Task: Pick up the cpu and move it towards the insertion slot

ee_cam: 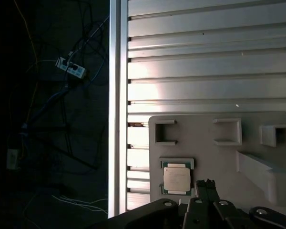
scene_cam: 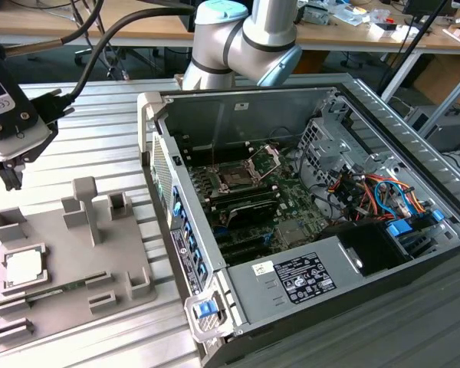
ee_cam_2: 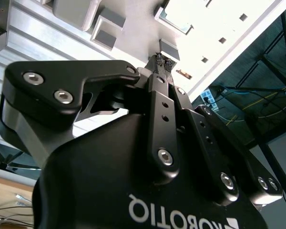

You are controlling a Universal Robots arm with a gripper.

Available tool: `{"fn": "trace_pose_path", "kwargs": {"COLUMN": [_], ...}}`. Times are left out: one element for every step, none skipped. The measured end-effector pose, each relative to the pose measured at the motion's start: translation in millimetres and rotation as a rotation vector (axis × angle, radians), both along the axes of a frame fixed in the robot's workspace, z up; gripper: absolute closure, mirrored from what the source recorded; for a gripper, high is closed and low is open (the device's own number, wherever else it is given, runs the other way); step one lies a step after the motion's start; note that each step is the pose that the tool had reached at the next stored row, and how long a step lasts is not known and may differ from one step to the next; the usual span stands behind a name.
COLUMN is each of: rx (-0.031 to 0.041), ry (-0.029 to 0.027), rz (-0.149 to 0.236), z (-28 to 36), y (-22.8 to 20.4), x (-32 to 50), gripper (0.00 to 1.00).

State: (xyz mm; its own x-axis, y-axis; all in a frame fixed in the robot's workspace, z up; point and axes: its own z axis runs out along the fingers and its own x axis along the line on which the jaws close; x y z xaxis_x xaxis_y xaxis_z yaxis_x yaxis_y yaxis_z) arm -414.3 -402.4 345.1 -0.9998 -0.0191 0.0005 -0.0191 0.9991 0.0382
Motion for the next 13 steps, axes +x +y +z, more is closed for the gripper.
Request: {"fn": "trace_pose_path", "kwargs": {"rx": [0.0, 0.0, 0.0, 0.0, 0.0, 0.0, 0.0, 0.0, 0.0, 0.0001, 0.0, 0.0001, 0.0], "ry": [0.0, 0.0, 0.0001, 0.0, 0.0, 0.0, 0.0001, -0.0001, 0.0, -0.0001, -0.0001, -0.0001, 0.0], "rz": [0.0, 0.0, 0.0, 0.0, 0.0, 0.0, 0.0, 0.0, 0.0, 0.0, 0.0, 0.0, 0.0], "z": [-0.1, -0.2, -0.4, -0.6, -0.8, -0.9, -1.0, -1.2, -1.3, -1.4, -1.5, -1.6, -1.8], "y": [0.0, 0.0, 0.0, 0.0, 0.0, 0.0, 0.0, 0.0, 0.0, 0.0, 0.0, 0.0, 0.0], "x": [0.0, -0.1, -0.3, -0.4, -0.5, -0.6, -0.7, -0.8, -0.9, -1.0, -1.1, -1.3, -1.5], "gripper": [0.89, 0.89, 0.89, 0.89, 0.89, 0.89, 0.89, 0.89, 0.89, 0.89, 0.89, 0.89, 0.89]}}
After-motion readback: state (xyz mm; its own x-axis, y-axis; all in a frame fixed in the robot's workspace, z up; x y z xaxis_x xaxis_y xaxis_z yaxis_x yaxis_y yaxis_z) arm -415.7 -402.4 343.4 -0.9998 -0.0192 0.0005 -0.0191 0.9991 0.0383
